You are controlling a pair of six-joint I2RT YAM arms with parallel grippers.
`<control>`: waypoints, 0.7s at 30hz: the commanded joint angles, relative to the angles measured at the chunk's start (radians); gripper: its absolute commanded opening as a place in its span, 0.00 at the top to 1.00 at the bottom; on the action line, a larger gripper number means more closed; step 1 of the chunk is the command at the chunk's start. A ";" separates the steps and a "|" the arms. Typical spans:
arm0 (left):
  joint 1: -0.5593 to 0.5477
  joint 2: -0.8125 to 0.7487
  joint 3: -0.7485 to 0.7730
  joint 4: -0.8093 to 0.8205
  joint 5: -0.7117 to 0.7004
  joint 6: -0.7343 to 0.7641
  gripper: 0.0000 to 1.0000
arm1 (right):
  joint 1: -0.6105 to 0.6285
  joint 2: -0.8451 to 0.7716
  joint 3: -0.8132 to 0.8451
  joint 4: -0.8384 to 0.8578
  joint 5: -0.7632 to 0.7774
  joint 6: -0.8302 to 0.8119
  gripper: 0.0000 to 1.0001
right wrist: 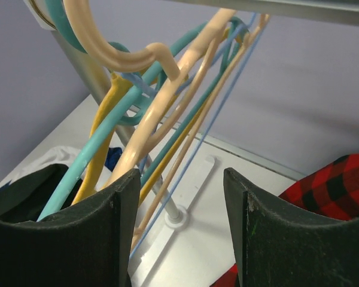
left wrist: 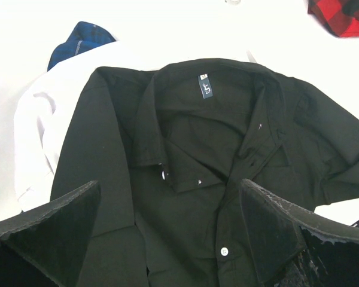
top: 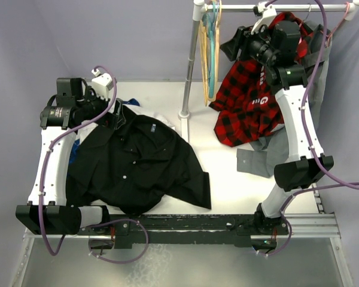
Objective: Place the shirt on the hanger
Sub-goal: Pick up the hanger from the clothesline.
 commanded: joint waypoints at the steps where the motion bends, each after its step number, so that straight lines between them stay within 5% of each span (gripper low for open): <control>1: -0.003 -0.023 0.002 0.034 0.017 0.004 0.01 | 0.001 -0.029 0.010 0.084 -0.031 0.049 0.40; 13: -0.003 -0.027 -0.002 0.036 0.017 0.005 0.01 | 0.001 -0.043 -0.052 0.236 -0.161 0.256 0.35; 21: -0.004 -0.026 -0.002 0.035 0.022 0.004 0.01 | 0.000 -0.062 -0.130 0.296 -0.212 0.444 0.45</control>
